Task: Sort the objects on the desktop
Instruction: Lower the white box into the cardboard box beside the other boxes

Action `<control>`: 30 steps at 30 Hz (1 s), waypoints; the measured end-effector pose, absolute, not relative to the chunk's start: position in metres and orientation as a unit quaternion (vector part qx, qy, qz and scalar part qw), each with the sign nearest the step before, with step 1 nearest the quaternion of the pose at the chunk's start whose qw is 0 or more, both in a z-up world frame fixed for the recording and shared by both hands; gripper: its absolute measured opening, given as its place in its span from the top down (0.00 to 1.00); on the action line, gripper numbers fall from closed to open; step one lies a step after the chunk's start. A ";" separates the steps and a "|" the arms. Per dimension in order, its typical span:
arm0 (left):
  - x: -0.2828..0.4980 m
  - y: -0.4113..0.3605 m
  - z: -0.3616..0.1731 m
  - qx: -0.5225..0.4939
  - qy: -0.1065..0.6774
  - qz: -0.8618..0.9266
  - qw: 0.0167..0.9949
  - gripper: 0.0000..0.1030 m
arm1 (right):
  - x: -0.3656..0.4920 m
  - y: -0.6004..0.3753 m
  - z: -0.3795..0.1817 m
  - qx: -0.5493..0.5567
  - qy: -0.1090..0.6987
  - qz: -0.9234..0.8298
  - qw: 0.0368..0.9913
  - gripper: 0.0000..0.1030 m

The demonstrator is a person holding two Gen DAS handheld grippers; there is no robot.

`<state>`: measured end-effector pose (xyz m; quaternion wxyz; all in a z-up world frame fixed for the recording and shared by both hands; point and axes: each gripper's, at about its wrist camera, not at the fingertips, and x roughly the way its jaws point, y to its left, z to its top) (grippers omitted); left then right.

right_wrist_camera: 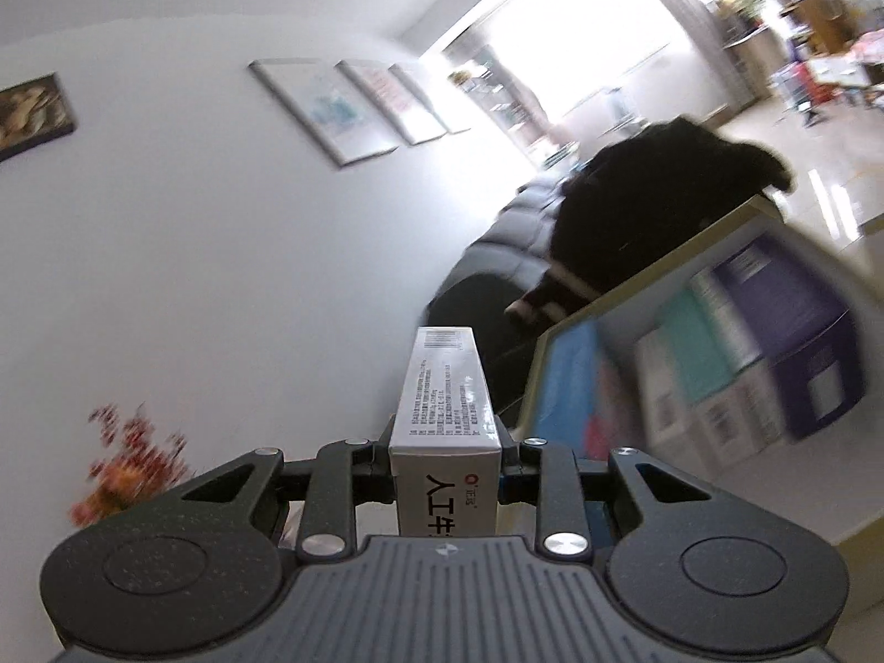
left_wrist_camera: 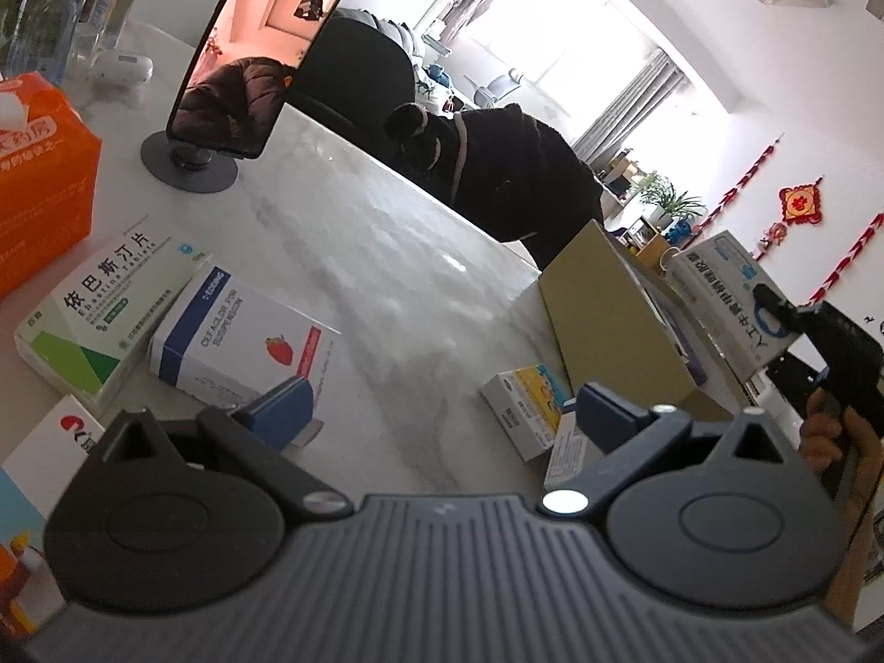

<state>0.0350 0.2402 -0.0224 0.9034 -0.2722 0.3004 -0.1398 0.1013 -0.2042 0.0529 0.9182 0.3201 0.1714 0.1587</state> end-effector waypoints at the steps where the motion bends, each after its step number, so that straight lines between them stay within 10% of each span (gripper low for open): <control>1: 0.035 0.241 -0.023 -0.273 0.301 -0.139 0.903 0.00 | 0.104 -0.209 0.054 0.322 0.168 0.148 0.920 0.70; 30: 0.032 0.234 -0.027 -0.273 0.310 -0.143 0.899 0.00 | 0.236 -0.196 0.020 0.257 0.292 -0.012 0.921 0.64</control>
